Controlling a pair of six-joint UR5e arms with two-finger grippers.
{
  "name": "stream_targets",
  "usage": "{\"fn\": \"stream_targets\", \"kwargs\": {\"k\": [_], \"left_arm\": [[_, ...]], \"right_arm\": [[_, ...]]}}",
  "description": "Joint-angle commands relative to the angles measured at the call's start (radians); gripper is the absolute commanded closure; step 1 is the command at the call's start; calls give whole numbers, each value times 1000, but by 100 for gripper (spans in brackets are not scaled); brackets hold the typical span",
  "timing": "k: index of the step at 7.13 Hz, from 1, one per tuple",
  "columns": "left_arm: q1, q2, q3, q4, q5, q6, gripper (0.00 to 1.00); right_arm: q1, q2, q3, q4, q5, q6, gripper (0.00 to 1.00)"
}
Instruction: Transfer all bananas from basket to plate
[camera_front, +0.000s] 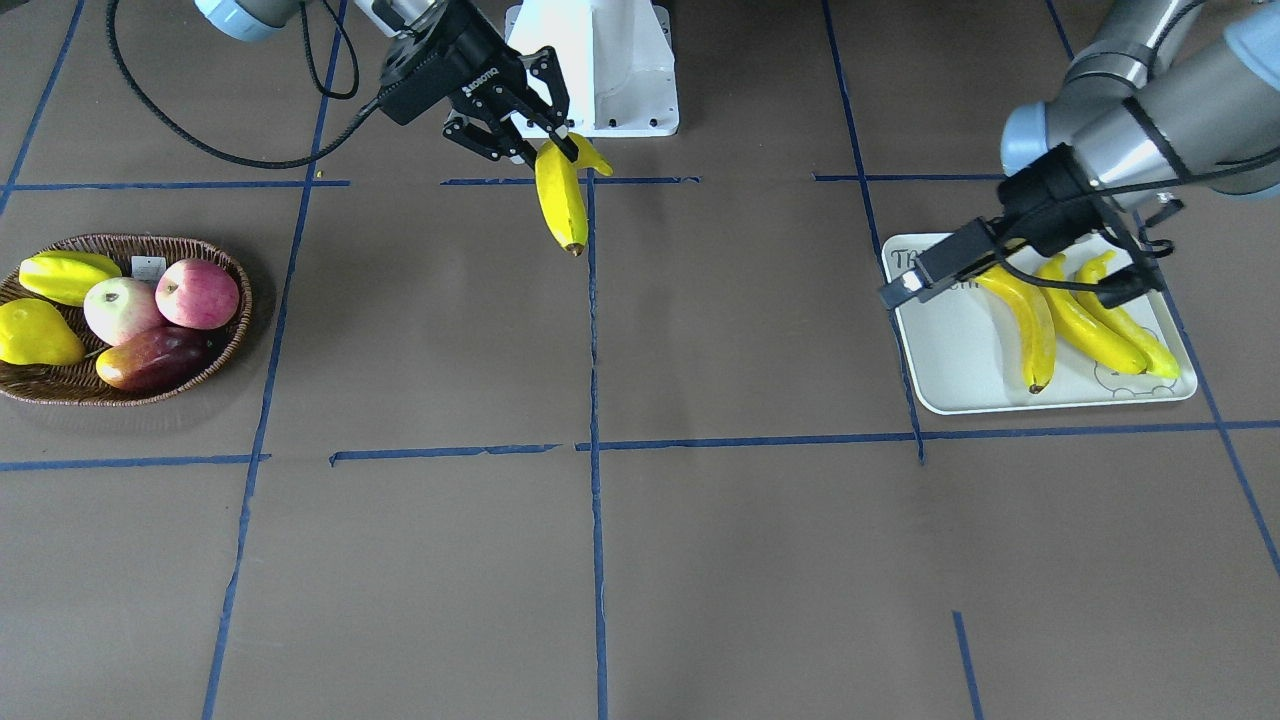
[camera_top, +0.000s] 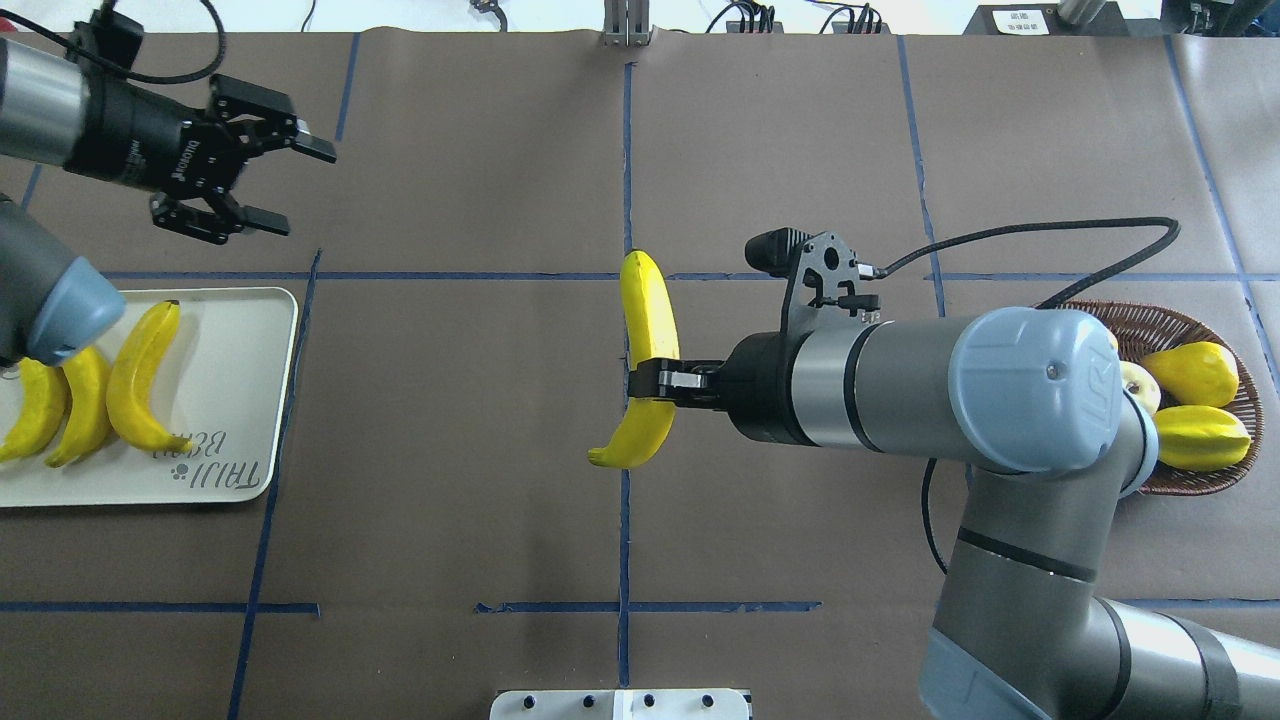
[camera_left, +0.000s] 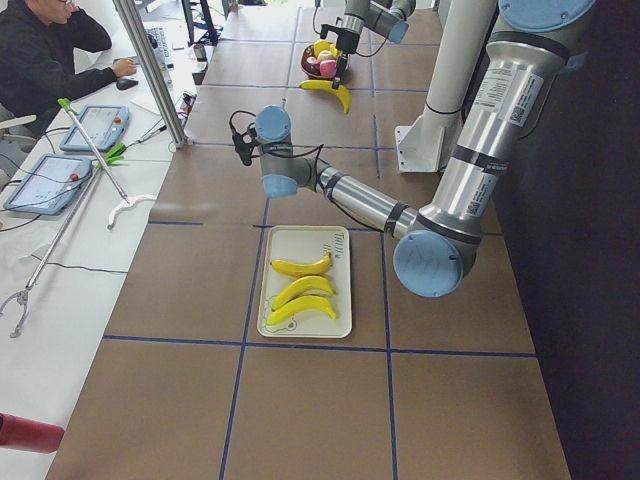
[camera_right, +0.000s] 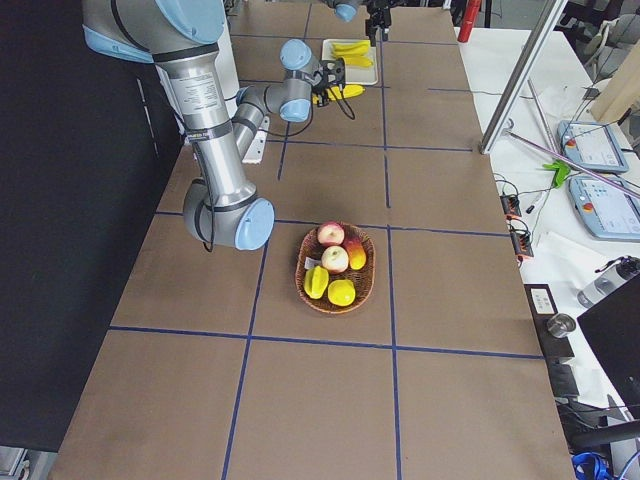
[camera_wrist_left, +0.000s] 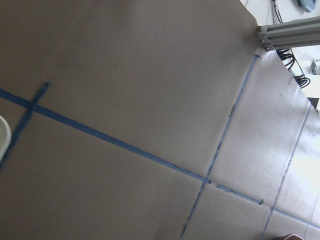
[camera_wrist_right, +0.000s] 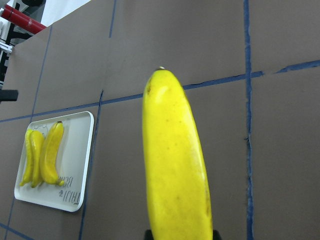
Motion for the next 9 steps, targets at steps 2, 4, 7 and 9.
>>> {"fn": "stream_targets", "kwargs": {"k": [2, 4, 7, 9], "left_arm": [[154, -143, -16, -2, 62, -75, 1], [240, -186, -18, -9, 92, -61, 1], [360, -206, -16, -9, 232, -59, 1], [377, -204, -19, -14, 254, -49, 59]], "right_arm": [[-30, 19, -14, 15, -15, 6, 99], [-31, 20, -14, 15, -13, 8, 99], [-31, 37, -15, 13, -12, 9, 99], [-33, 37, -15, 13, -12, 8, 99]]}}
